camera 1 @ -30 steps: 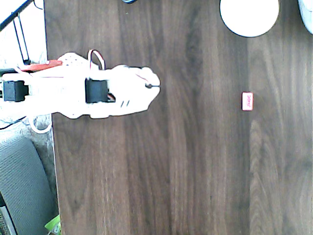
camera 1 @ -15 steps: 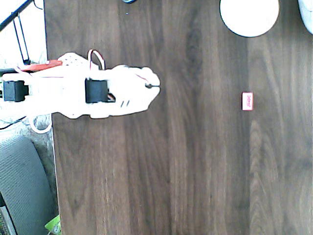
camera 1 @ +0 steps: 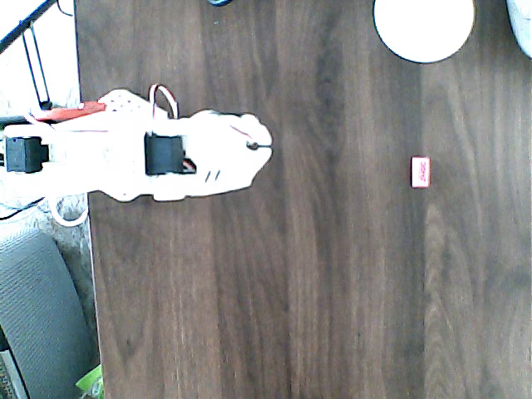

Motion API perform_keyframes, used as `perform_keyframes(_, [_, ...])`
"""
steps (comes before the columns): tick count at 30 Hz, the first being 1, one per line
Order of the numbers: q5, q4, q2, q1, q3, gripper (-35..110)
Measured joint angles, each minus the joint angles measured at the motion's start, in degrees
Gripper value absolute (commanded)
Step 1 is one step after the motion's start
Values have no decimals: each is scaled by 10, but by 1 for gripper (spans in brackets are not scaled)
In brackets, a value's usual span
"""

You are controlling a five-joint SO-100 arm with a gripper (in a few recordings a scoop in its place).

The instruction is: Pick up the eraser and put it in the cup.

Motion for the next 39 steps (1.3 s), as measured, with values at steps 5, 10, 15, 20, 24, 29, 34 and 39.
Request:
perform_keyframes(5, [0, 0, 0, 0, 0, 2])
perform_keyframes(10, [0, 0, 0, 0, 0, 0])
perform_keyframes(15, [0, 0, 0, 0, 0, 0])
perform_keyframes(20, [0, 0, 0, 0, 0, 2])
perform_keyframes(24, [0, 0, 0, -2, 0, 0])
perform_keyframes(29, [3, -5, 0, -13, 0, 0])
perform_keyframes(34, [259, -105, 0, -2, -37, 10])
perform_keyframes(39, [513, -162, -1, 11, -155, 15])
